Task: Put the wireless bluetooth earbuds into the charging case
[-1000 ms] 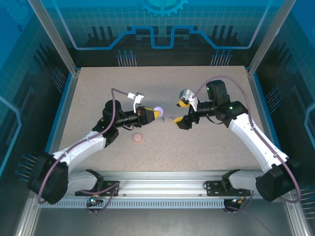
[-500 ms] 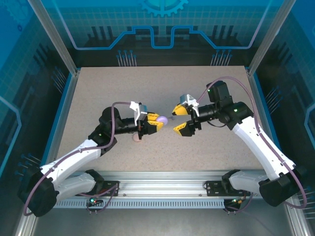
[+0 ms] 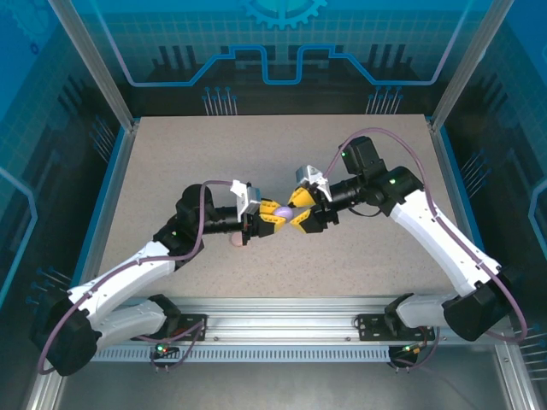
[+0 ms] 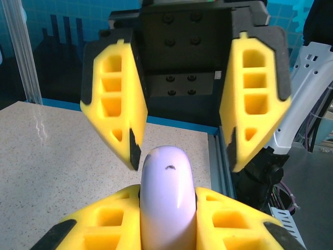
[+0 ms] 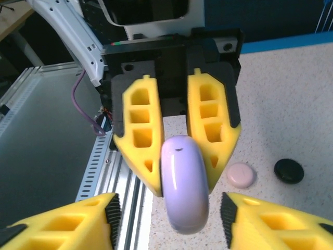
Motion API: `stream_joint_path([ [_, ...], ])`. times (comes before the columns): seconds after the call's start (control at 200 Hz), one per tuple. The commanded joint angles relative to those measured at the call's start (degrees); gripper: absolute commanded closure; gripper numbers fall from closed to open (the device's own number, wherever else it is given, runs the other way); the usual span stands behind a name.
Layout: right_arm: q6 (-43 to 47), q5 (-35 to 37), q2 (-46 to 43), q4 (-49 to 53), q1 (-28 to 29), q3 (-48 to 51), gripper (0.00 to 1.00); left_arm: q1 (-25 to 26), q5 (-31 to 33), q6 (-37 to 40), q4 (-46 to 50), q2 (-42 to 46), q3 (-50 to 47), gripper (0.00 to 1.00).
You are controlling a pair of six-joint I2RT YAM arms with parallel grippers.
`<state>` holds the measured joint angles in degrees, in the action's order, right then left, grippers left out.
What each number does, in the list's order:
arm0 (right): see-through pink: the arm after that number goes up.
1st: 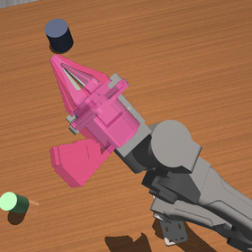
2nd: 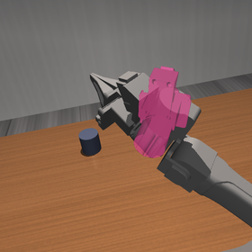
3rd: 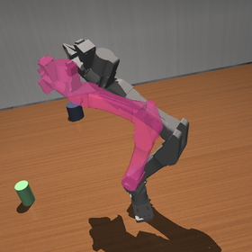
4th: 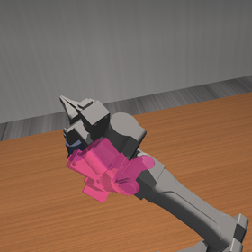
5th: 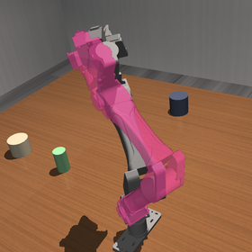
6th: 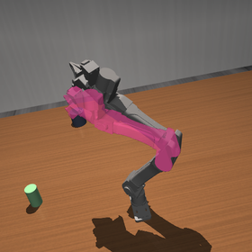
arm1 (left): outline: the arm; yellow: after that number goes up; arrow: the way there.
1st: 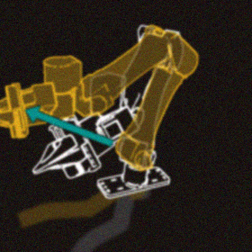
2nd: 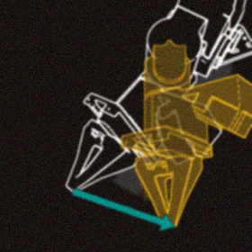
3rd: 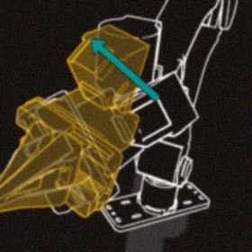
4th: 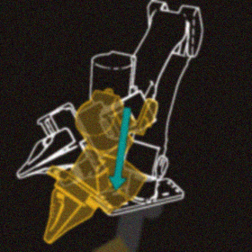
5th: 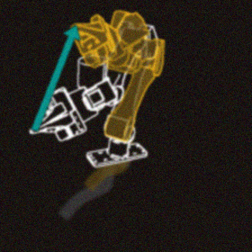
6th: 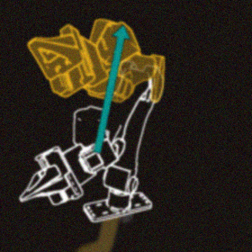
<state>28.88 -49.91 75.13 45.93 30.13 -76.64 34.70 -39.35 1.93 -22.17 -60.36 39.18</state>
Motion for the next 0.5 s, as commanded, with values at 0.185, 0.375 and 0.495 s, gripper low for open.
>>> stream_joint_path([
  [0.185, 0.57, 0.86, 1.45, 1.93, 1.6, -2.28, 0.59, 0.64, -0.33, 1.83, 0.63, 1.45, 2.12, 0.89],
  [0.375, 0.3, 1.26, 1.29, 1.91, 1.56, -1.96, 0.76, 0.81, -0.11, 1.84, 0.64, 1.47, 2.22, 0.89],
  [0.495, -0.52, 0.88, 0.65, 1.07, 1.18, -1.28, 0.77, 0.85, 0.14, 1.84, 0.73, 1.6, 2.11, 0.87],
])
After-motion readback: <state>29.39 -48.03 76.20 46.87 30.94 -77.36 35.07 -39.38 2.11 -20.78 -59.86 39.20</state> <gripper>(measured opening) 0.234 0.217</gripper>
